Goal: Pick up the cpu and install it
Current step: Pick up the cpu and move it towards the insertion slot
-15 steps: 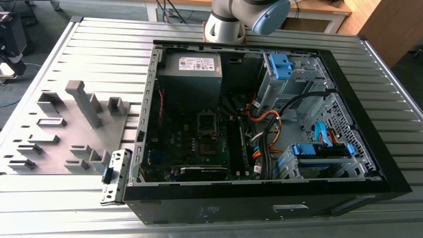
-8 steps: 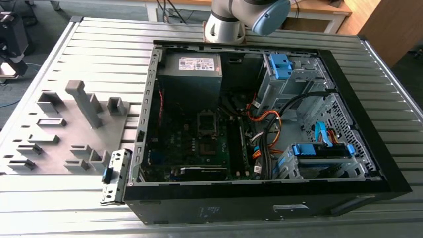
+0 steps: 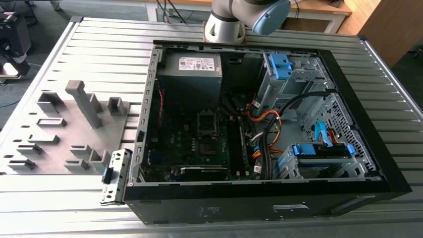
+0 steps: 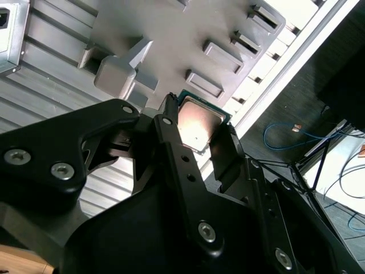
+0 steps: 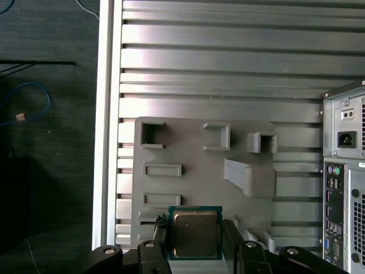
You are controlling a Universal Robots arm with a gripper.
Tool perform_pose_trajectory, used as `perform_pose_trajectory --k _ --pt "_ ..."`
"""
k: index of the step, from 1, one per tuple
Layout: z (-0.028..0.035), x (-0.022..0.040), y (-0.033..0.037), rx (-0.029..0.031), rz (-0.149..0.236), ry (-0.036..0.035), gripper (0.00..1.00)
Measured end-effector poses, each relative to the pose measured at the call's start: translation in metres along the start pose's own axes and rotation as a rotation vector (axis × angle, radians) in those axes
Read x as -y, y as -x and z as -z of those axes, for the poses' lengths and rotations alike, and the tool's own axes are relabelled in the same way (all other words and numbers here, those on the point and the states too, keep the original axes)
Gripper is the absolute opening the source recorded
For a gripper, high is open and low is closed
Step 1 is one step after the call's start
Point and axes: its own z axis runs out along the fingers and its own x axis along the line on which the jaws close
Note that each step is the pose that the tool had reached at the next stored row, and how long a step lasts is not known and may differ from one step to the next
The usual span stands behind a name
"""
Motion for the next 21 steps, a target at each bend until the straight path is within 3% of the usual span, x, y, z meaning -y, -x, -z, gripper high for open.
perform_pose_trajectory --k 10,21 --pt "-0.0003 0.0001 0.0164 -0.0001 0.0 0.0 0.47" --pt "-0.0011 0.0003 0.0537 0.0 0.0 0.0001 0.47"
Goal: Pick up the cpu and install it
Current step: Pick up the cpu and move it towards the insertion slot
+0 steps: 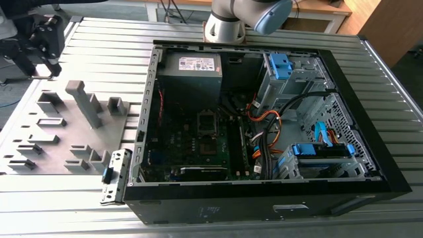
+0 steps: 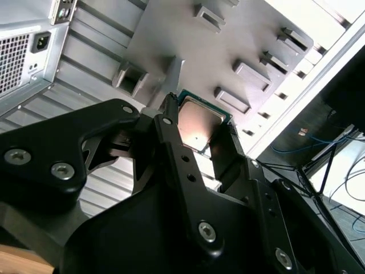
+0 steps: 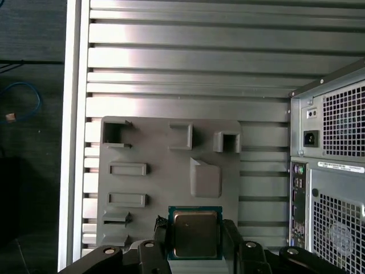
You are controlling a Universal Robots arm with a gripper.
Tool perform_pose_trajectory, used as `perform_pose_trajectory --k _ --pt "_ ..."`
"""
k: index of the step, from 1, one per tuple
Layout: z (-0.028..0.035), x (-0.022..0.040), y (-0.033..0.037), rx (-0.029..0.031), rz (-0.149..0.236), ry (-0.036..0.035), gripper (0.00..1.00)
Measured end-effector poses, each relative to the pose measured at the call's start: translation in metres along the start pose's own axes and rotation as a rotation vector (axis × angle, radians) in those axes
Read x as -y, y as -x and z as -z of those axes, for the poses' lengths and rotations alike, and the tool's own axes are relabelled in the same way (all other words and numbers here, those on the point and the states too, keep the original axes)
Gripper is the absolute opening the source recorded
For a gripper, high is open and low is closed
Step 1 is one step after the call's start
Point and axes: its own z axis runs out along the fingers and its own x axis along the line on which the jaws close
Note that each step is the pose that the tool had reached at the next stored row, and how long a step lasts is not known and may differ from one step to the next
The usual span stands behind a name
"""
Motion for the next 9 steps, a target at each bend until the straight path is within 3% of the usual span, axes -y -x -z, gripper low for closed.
perform_pose_trajectory --k 9 --pt "-0.0006 0.0002 0.0312 -0.0002 0.0 0.0 0.47"
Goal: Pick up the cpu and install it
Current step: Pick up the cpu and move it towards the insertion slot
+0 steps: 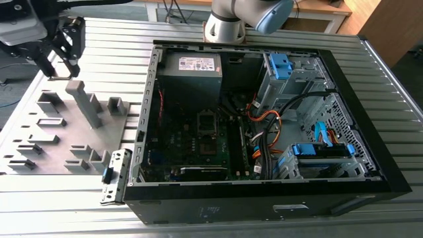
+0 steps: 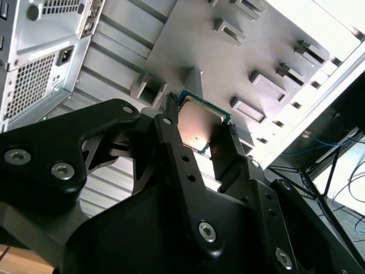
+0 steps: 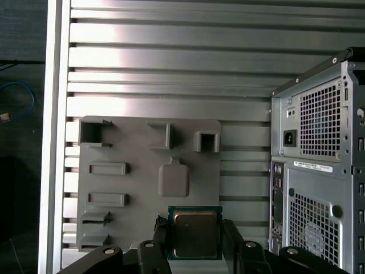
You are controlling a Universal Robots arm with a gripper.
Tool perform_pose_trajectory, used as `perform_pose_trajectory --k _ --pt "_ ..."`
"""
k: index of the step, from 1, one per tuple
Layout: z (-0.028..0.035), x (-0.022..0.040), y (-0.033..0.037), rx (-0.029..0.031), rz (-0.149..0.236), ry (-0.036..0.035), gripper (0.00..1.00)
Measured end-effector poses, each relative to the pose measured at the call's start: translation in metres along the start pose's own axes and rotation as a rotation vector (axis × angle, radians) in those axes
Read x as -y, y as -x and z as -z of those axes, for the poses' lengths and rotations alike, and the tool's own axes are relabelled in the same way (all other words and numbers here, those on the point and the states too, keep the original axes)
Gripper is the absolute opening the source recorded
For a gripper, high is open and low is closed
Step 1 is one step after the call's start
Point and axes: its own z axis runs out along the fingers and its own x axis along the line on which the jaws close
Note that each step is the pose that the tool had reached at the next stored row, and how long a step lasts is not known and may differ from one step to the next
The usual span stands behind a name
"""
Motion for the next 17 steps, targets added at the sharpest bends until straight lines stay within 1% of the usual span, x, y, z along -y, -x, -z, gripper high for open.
perform_pose_trajectory --k 9,17 --pt "-0.0007 0.0002 0.0333 -0.0002 0.0 0.0 0.47" --pt "-0.0012 0.0004 0.0593 -0.0004 0.0 0.0 0.47"
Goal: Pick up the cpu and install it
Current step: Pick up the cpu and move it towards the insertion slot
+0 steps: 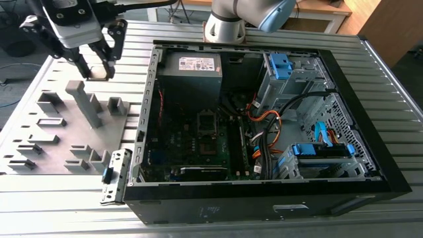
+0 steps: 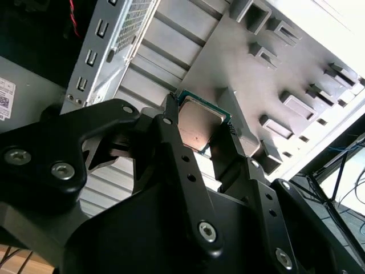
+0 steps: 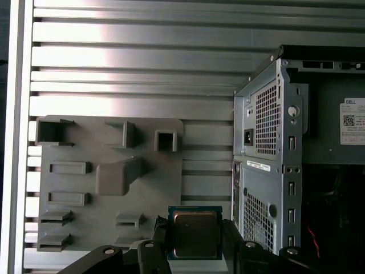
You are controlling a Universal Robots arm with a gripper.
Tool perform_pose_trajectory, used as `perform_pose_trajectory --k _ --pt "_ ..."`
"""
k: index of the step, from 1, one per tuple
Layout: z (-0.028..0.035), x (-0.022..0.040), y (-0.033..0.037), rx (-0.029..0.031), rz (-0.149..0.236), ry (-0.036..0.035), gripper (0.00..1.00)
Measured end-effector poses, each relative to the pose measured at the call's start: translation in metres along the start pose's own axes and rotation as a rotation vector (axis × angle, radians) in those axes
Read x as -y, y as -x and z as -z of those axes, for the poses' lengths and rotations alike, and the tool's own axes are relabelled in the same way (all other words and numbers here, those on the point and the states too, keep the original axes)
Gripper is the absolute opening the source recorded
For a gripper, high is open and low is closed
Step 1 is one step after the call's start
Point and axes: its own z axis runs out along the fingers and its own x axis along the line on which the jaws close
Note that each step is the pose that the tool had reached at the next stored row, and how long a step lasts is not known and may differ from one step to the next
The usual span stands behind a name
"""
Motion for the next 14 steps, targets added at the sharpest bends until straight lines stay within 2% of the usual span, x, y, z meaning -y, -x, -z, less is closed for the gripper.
perform_pose_trajectory --k 4,14 --pt "-0.0002 0.0 0.0071 0.0001 0.0 0.0001 0.47" --pt "-0.0002 0.0001 0.0094 0.0001 0.0 0.0 0.47"
